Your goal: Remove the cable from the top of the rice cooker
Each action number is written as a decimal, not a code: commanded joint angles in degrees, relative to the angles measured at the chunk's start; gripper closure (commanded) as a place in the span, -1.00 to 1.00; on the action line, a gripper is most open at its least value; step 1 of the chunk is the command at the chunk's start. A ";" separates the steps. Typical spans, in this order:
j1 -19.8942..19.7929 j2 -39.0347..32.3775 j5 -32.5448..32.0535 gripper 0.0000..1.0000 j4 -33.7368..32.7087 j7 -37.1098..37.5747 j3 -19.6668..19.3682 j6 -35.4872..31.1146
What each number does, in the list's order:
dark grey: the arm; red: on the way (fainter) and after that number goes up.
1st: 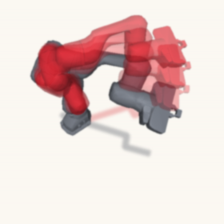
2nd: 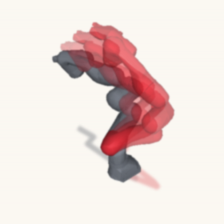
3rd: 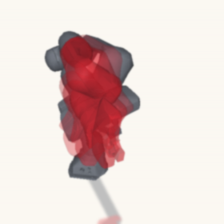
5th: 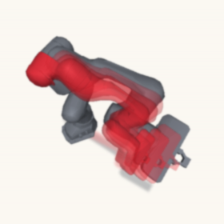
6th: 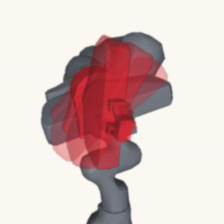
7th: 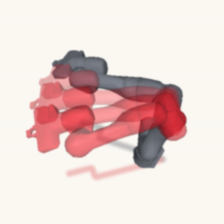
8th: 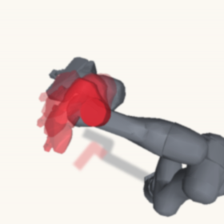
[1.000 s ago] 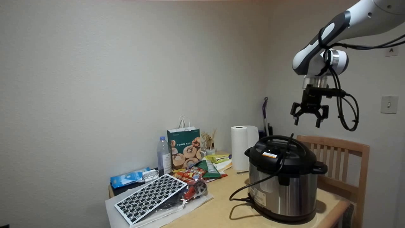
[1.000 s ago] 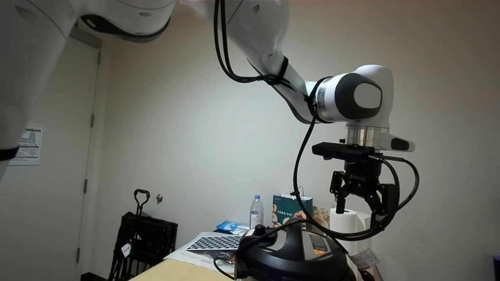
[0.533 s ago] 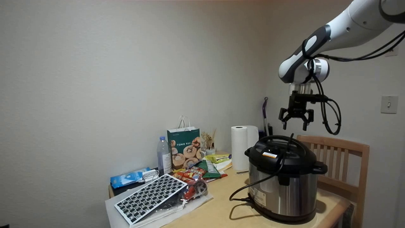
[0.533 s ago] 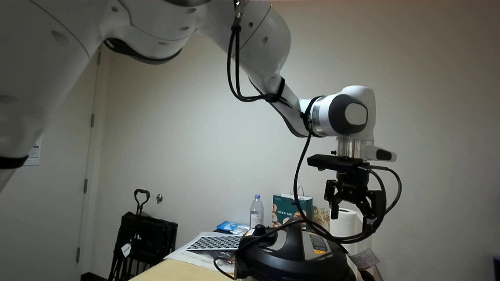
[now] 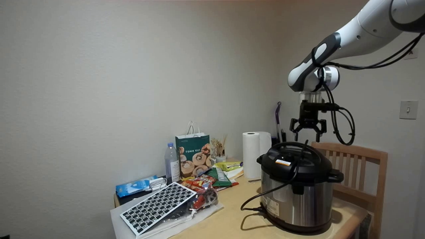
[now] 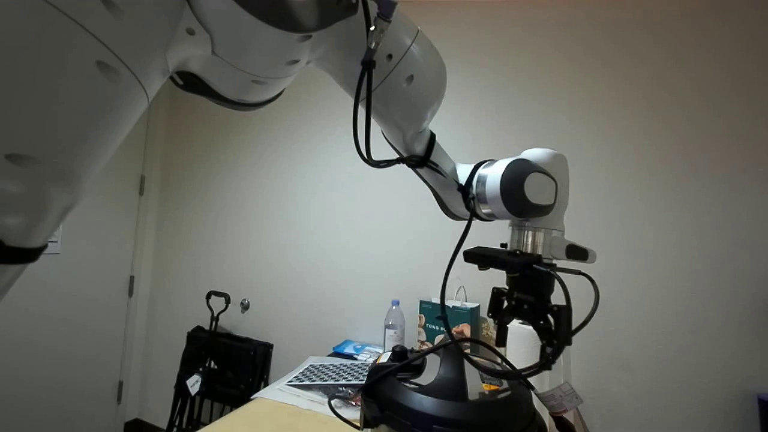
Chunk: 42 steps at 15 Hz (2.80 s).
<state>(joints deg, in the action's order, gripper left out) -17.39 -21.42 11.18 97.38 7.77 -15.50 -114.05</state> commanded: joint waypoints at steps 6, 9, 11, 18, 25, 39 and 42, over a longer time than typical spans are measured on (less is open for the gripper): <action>-0.41 -0.17 5.86 -1.00 -1.00 1.01 2.06 9.62; -0.44 0.02 6.04 -0.46 -0.84 1.43 1.93 9.01; -0.83 -0.04 6.94 -0.17 -0.96 2.18 1.72 8.76; -0.35 2.07 5.47 0.73 0.86 3.20 0.70 2.88; 1.74 6.66 2.06 0.48 3.35 3.48 0.80 -6.32; 1.07 5.94 5.25 -0.18 2.15 6.17 1.42 -0.18; 1.88 7.53 4.81 -0.54 4.64 8.84 1.49 2.12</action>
<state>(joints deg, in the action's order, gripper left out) -16.16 -17.23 15.82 97.90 13.33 -14.23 -113.64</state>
